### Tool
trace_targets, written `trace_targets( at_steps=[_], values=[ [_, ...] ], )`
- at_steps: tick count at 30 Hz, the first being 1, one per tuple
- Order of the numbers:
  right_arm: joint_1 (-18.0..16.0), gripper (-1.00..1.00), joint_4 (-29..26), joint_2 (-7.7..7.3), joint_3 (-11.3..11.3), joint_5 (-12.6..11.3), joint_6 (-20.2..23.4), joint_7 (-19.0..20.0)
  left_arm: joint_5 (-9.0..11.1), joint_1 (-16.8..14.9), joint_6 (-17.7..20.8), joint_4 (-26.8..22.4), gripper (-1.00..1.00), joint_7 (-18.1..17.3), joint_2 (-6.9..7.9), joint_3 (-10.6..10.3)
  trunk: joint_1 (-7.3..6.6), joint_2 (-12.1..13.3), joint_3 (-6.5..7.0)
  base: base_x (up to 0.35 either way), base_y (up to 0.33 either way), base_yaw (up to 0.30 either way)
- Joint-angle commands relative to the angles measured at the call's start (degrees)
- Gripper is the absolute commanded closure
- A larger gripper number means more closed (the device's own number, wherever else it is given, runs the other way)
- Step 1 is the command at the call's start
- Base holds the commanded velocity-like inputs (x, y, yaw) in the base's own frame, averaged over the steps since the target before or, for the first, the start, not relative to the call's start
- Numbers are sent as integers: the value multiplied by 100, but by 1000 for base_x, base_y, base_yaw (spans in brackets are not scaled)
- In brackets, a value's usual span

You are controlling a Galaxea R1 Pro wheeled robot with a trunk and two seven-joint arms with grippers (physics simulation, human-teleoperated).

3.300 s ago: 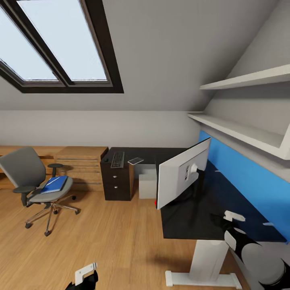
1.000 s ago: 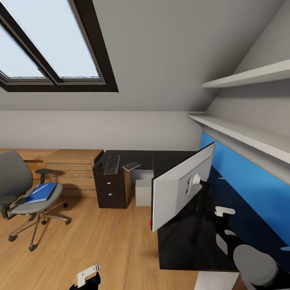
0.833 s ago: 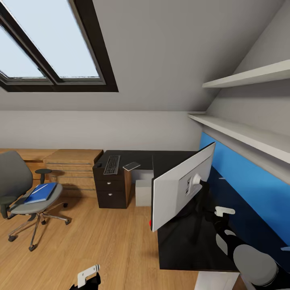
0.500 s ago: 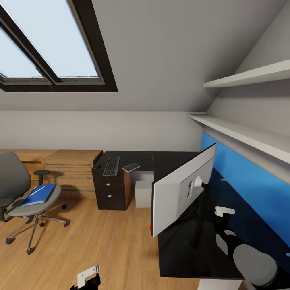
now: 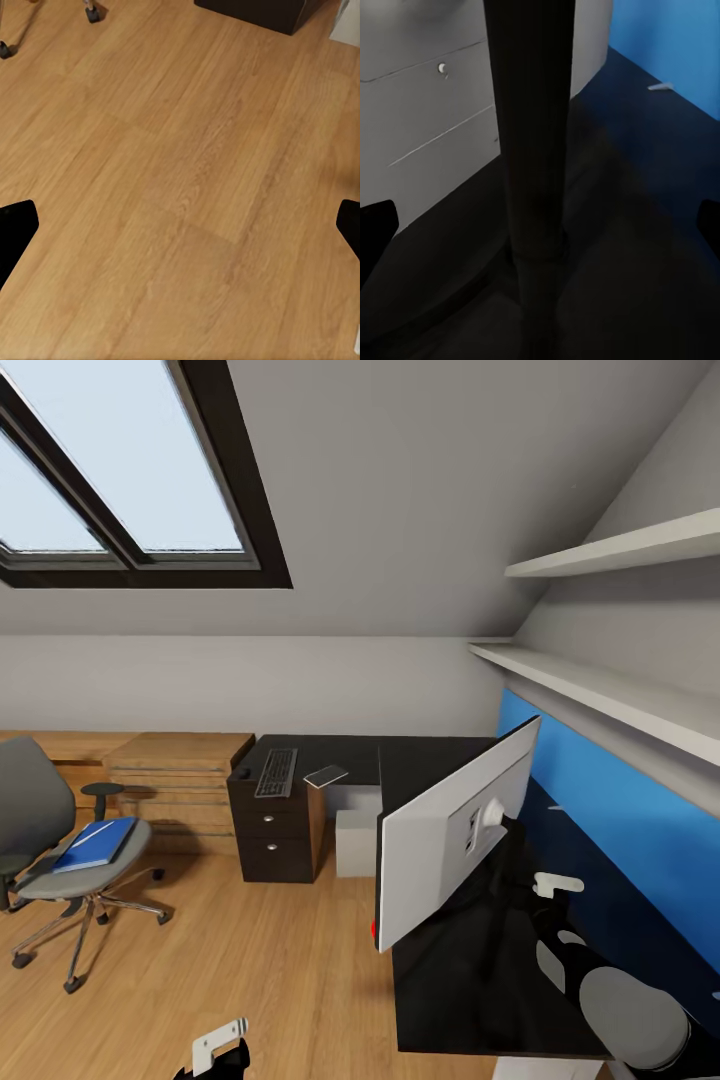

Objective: In the bedroom, organize the workspace by keeping the computer under the desk, ensuring the monitor is on the desk, placing the keyboard on the desk next to the monitor, placing the mouse on the desk next to the keyboard, moving the folder from the swivel chair onto the desk next to the mouse, stacking the notebook on top of the folder with the pen on top of the notebook, and positioning the swivel chair next to the desk.

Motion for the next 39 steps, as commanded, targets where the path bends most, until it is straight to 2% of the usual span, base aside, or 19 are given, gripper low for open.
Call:
trace_targets(
  at_steps=[1,39],
  values=[
    [-4,-100,6,-2,-48,34,-19,15,44,-4,-24,2,-100,35,4,-50,2,-7,-6,22,-8,0],
    [-4,-100,8,-13,-48,34,-19,15,53,-4,-24,10,-100,34,7,-45,2,-7,-6,93,-19,0]
  ],
)
